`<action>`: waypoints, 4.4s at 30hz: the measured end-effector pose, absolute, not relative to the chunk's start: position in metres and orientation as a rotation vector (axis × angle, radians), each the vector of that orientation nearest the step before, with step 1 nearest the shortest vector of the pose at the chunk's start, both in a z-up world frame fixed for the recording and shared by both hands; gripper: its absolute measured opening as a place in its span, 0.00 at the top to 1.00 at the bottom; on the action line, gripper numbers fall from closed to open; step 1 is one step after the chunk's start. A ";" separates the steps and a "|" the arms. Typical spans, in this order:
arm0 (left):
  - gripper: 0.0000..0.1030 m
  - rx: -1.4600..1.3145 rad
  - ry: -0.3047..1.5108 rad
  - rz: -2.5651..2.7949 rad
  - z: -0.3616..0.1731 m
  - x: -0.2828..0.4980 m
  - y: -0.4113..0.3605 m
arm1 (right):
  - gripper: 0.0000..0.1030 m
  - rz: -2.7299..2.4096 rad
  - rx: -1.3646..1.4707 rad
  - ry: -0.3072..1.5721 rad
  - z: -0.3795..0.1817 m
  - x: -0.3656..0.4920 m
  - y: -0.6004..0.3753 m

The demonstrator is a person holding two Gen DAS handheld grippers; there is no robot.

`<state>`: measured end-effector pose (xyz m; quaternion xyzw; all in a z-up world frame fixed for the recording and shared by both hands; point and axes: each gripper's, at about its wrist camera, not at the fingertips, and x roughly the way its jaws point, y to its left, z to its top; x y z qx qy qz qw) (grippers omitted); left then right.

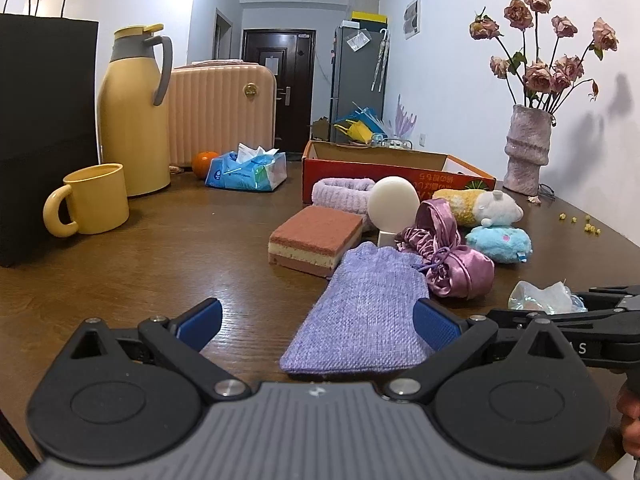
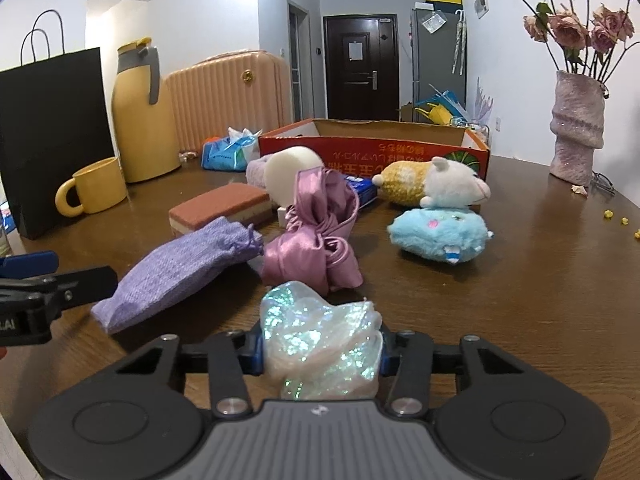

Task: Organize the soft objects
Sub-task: 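Reach the right gripper to the iridescent plastic bag and close on it, then lift the plastic bag with the right gripper while the left gripper grasps the purple knit pouch, then carry the plastic bag and purple pouch in both grippers over the cardboard box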

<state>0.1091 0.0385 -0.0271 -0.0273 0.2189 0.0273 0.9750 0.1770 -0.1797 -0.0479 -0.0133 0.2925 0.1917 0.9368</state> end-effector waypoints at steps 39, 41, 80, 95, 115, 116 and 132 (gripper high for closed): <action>0.00 -0.016 0.586 0.023 -0.037 0.196 0.005 | 0.56 0.244 0.161 0.556 -0.052 0.203 -0.262; 0.00 -0.014 0.596 0.030 -0.039 0.198 0.006 | 0.56 0.247 0.159 0.555 -0.051 0.203 -0.261; 0.58 -0.078 0.510 0.016 -0.006 0.185 0.014 | 0.56 0.155 0.047 0.443 -0.004 0.214 -0.261; 0.58 -0.119 0.393 0.023 0.035 0.205 0.008 | 0.56 0.149 0.018 0.347 0.033 0.250 -0.252; 0.58 -0.157 0.326 0.047 0.061 0.264 -0.008 | 0.56 0.139 0.049 0.314 0.048 0.314 -0.229; 0.58 -0.161 0.326 0.051 0.062 0.268 -0.009 | 0.56 0.138 0.047 0.312 0.049 0.317 -0.228; 0.58 -0.175 0.314 0.082 0.069 0.328 -0.015 | 0.56 0.128 0.014 0.285 0.061 0.369 -0.220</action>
